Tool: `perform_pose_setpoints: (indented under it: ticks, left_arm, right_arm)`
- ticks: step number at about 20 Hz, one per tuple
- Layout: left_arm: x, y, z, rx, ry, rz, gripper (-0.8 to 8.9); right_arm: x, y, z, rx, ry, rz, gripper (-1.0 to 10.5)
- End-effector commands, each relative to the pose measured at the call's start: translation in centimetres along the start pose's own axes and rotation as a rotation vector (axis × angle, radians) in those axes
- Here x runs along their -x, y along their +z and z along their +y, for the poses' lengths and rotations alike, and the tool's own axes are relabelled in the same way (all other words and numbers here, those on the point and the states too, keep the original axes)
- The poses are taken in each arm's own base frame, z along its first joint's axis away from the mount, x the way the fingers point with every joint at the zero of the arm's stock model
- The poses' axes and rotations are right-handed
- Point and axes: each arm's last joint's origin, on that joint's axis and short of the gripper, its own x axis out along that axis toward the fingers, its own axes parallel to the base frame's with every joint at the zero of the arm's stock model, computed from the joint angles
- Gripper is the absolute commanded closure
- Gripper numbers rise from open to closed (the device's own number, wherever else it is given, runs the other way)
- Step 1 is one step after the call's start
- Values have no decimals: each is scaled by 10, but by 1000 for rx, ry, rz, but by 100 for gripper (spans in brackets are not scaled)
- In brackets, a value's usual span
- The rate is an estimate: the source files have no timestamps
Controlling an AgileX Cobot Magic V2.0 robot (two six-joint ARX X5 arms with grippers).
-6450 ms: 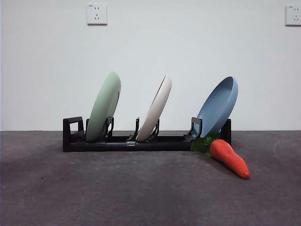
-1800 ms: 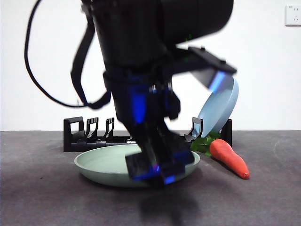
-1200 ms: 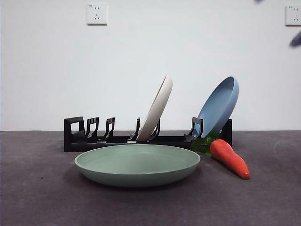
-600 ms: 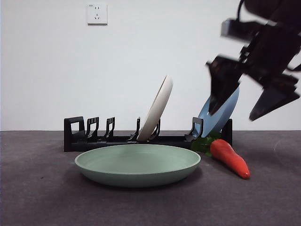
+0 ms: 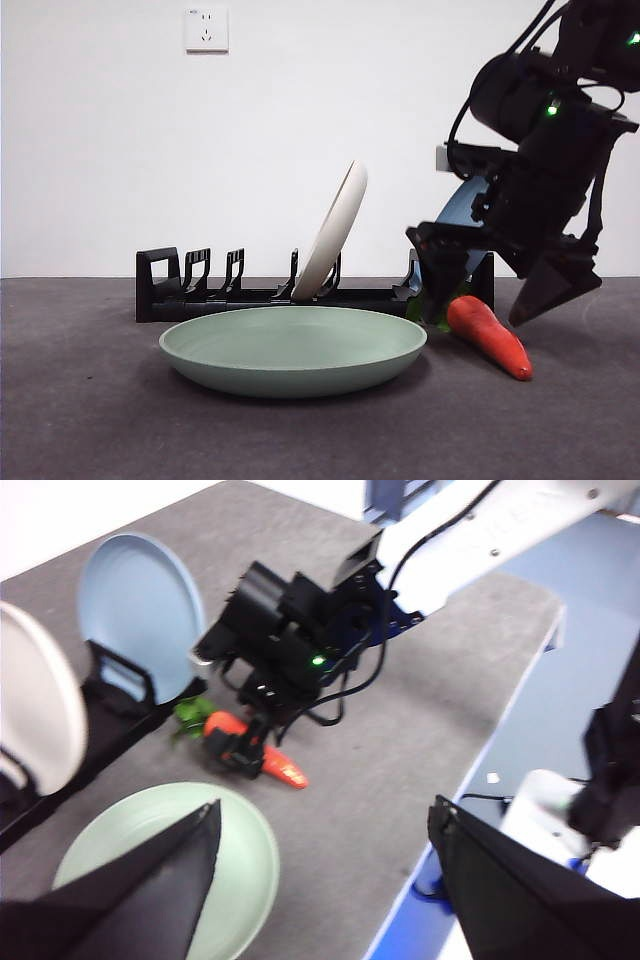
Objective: Take the green plate from the plate rack,put the plate on the table,take the carrot from the table,put the carrot in the plate
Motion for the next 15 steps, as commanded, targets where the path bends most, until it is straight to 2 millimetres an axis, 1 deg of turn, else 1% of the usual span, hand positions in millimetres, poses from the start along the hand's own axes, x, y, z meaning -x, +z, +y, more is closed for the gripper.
perform_pose_setpoints:
  ticks: [1, 4, 5, 8, 9, 10, 12, 14, 15]
  left_arm:
    - [-1, -3, 1, -1, 44, 14, 463]
    - [-1, -4, 2, -6, 71, 27, 463]
    - [-1, -4, 2, -7, 72, 28, 463]
    - [-1, -4, 2, -7, 72, 29, 463]
    - [-1, -5, 2, -7, 72, 31, 463]
    - [-1, -5, 3, -8, 72, 33, 463]
    - [-1, -5, 3, -10, 74, 39, 463]
    - [-1, -6, 3, -14, 88, 46, 463]
    - [0, -7, 4, -21, 124, 52, 463]
  right_arm:
    - [-6, -1, 0, -13, -3, 6, 576]
    - [-8, -2, 0, -17, -4, 14, 580]
    - [-9, -3, 0, -28, -4, 18, 597]
    - [-17, -6, 0, -35, -6, 45, 611]
    - [-18, -7, 0, -37, -6, 49, 679]
    - [-18, -6, 0, -37, -5, 43, 800]
    - [-16, -5, 0, -35, -3, 30, 969]
    - [-5, 0, 2, -31, 1, 2, 963]
    - [6, 4, 5, -24, 8, -29, 963]
